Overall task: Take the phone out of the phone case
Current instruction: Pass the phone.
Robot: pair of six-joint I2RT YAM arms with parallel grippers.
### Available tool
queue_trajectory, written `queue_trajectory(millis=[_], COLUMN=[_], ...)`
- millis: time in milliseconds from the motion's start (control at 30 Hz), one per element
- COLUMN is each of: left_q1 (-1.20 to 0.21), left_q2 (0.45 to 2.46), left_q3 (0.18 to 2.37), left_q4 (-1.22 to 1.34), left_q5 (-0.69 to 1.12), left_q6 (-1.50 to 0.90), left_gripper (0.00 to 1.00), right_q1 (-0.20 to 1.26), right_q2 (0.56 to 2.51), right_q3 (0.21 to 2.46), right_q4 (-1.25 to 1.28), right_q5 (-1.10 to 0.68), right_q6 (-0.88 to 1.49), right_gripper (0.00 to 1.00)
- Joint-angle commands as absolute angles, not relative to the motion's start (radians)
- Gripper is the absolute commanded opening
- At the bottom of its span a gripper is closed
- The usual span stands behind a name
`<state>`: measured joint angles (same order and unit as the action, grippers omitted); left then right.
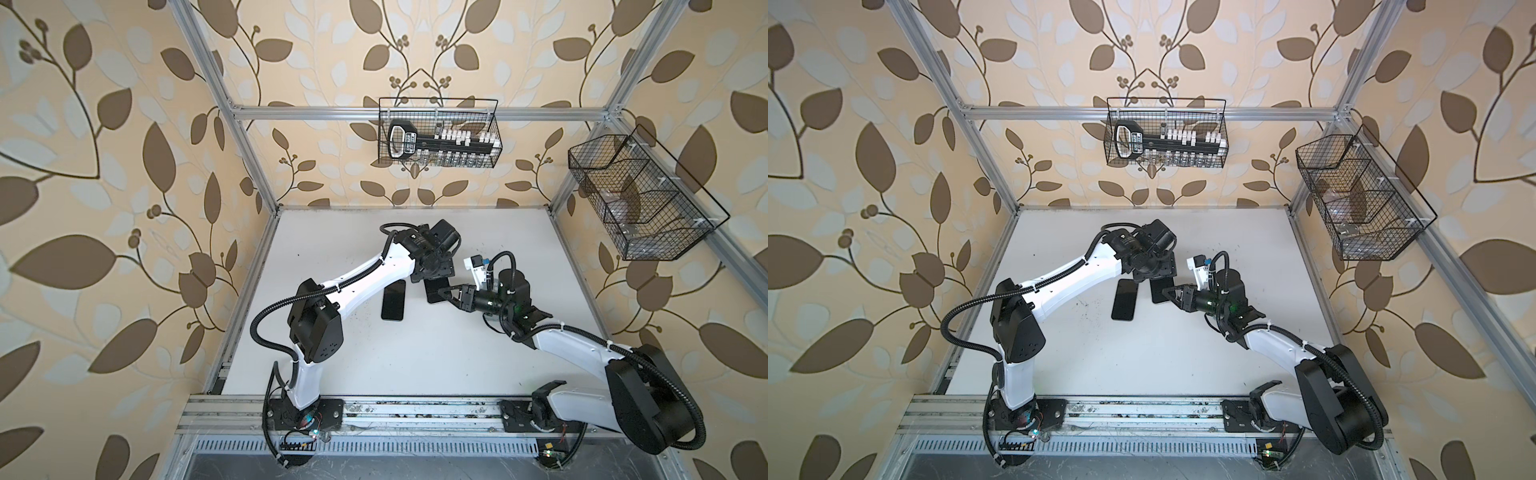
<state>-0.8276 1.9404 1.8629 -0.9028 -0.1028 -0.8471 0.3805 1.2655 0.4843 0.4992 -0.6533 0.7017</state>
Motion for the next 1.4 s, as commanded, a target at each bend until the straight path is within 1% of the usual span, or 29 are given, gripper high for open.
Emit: queue_trajectory(millis=[0,33,133,167,233,367,567,667,733,900,1000,1100,1233,1267,1367], left_q1=[-0.827,-0.827,-0.825,-0.824,-0.822,-0.819,-0.815,-0.812,-0.809,-0.787,-0.744,-0.666,-0.527,-0.502,-0.46], left_q2=[1.866,1.865,1.86,1.856,1.853,1.846,1.817,1.798,1.781,1.715,1.66,1.585,1.447,1.39,1.314], left_q3=[1.864,1.859,1.842,1.835,1.829,1.824,1.798,1.79,1.784,1.747,1.716,1.659,1.493,1.453,1.404], left_q4=[-0.877,-0.876,-0.866,-0.862,-0.854,-0.847,-0.821,-0.815,-0.814,-0.782,-0.742,-0.696,-0.522,-0.477,-0.435], left_q5=[-0.1,-0.098,-0.095,-0.094,-0.091,-0.088,-0.081,-0.077,-0.074,-0.057,0.016,0.137,0.398,0.452,0.563], left_q6=[-0.853,-0.851,-0.853,-0.853,-0.856,-0.848,-0.841,-0.825,-0.816,-0.784,-0.747,-0.714,-0.677,-0.662,-0.611], left_gripper=[0.34,0.34,0.35,0.36,0.38,0.5,0.8,0.92,0.99,0.99,0.99,0.99,0.99,0.99,0.99], right_q1=[0.385,0.385,0.385,0.385,0.385,0.385,0.382,0.379,0.377,0.377,0.377,0.369,0.35,0.345,0.331], right_q2=[1.262,1.257,1.254,1.253,1.251,1.231,1.191,1.176,1.167,1.146,1.134,1.124,1.109,1.102,1.088], right_q3=[0.499,0.497,0.495,0.494,0.493,0.489,0.497,0.492,0.492,0.5,0.503,0.506,0.522,0.531,0.567], right_q4=[0.531,0.532,0.541,0.544,0.55,0.554,0.515,0.511,0.506,0.484,0.467,0.447,0.437,0.422,0.372], right_q5=[-0.633,-0.63,-0.625,-0.625,-0.625,-0.618,-0.598,-0.596,-0.596,-0.608,-0.611,-0.629,-0.693,-0.71,-0.774], right_q6=[0.706,0.707,0.716,0.72,0.728,0.749,0.799,0.841,0.867,0.902,0.901,0.886,0.875,0.865,0.836], right_gripper=[0.28,0.25,0.04,0.01,0.0,0.0,0.0,0.0,0.0,0.0,0.0,0.0,0.0,0.0,0.0])
